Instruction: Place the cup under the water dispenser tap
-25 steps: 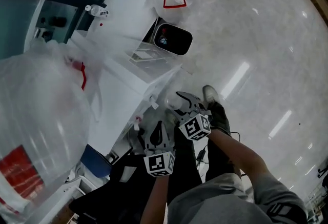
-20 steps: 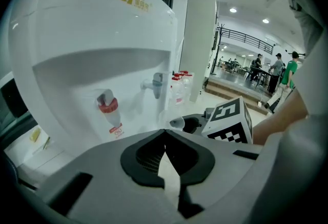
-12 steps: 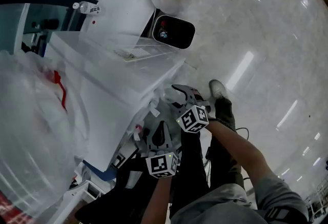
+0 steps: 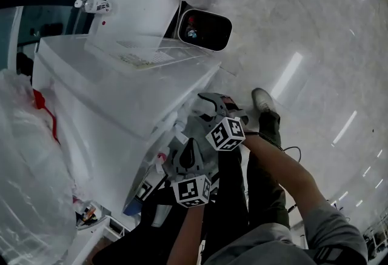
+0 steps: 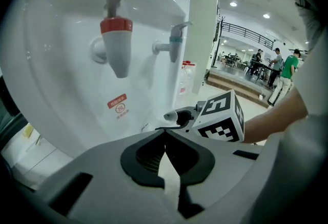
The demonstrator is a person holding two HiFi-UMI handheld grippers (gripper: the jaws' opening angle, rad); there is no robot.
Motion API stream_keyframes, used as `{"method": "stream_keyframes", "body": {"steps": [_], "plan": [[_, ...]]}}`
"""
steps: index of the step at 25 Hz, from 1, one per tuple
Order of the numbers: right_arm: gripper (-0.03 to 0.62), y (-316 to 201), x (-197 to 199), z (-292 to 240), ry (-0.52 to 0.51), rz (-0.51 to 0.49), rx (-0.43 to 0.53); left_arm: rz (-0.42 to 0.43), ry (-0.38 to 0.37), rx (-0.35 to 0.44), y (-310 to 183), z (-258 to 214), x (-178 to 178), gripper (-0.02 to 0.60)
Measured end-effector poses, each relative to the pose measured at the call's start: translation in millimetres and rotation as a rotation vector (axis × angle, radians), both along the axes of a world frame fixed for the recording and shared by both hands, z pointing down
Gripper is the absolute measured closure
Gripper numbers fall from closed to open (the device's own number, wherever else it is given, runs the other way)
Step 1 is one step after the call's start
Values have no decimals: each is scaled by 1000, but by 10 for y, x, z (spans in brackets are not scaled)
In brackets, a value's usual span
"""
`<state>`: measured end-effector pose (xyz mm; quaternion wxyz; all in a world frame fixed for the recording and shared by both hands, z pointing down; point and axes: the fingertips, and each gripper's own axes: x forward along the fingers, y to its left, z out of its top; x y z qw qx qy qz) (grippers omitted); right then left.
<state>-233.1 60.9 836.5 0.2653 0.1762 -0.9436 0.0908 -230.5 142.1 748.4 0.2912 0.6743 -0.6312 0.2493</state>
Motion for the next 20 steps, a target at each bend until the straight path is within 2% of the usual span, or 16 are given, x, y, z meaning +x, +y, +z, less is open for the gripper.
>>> {"method": "stream_keyframes", "body": {"steps": [15, 20], "plan": [[333, 19, -117, 100, 37, -70, -14, 8, 1, -18, 96, 64, -41, 571], [292, 30, -139, 147, 59, -75, -33, 10, -4, -15, 81, 30, -55, 571]]}}
